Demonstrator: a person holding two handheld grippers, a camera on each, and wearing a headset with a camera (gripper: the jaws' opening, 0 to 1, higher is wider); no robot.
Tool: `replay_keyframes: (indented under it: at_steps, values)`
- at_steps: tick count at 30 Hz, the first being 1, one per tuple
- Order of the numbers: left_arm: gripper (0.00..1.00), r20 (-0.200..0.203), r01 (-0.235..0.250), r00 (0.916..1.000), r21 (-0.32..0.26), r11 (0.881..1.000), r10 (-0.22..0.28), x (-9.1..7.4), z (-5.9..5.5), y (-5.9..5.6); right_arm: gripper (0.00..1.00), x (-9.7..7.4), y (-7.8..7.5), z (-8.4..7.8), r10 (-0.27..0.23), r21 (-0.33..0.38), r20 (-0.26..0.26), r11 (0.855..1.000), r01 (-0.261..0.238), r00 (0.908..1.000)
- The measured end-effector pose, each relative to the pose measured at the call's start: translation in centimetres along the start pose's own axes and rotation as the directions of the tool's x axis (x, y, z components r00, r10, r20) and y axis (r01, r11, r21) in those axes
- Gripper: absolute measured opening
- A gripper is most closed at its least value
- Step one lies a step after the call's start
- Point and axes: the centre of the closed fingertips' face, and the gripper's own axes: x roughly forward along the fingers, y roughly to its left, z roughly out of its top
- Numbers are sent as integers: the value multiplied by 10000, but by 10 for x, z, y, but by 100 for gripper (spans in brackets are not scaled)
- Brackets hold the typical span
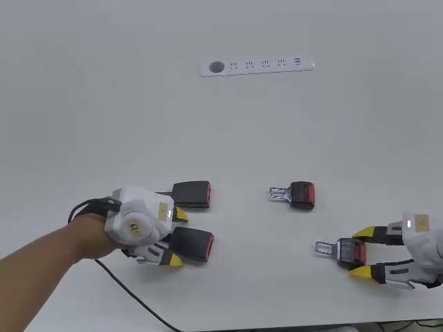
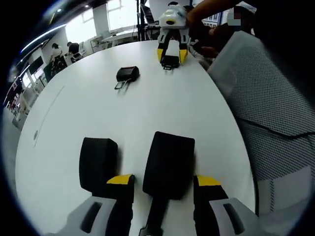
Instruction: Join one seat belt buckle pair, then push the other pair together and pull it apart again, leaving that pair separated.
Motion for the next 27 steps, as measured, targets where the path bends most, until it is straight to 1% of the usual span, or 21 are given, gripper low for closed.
replay_keyframes:
  at_steps: [2,4,6,8,10,12,16,19,21,24,27]
  values:
    - [46,36,-54,10000,-98,9999,54,0,0,-1,37,1,0,0,47,-19,6,10000,-47,10000]
    - [37,93,-106,9999,-237,9997,109,-1,0,-2,36,1,-1,1,41,-61,41,10000,-40,10000]
    - [37,83,-351,9993,-554,9978,356,0,-1,-1,36,3,-1,2,49,-94,64,9999,-48,10000]
    - [36,176,-591,9980,-904,9942,609,0,-1,-1,36,4,-1,3,28,-134,80,9999,-27,10000]
    - [36,341,-817,9957,-1102,9905,859,-1,-3,-1,36,5,-1,4,46,-181,118,9998,-44,9999]
    - [35,589,-1010,9920,-1628,9815,1118,-2,-3,0,35,5,-1,5,64,-237,141,9997,-60,9999]
    - [35,584,-1115,9907,-1677,9795,1228,-2,-4,-1,35,6,-1,7,152,-208,352,9997,-145,9993]
    - [35,591,-1093,9909,-1675,9798,1207,-2,-4,0,35,6,-1,8,267,-309,493,9992,-252,9984]
    - [35,591,-1023,9918,-1613,9816,1130,-2,-4,0,35,6,-1,9,317,-240,679,9993,-301,9972]
    - [35,486,-844,9945,-1443,9859,923,-1,-5,-1,35,6,0,11,304,-256,831,9993,-284,9961]
    - [35,492,-761,9953,-1352,9879,834,-1,-5,-1,35,7,1,14,318,-240,986,9993,-296,9946]
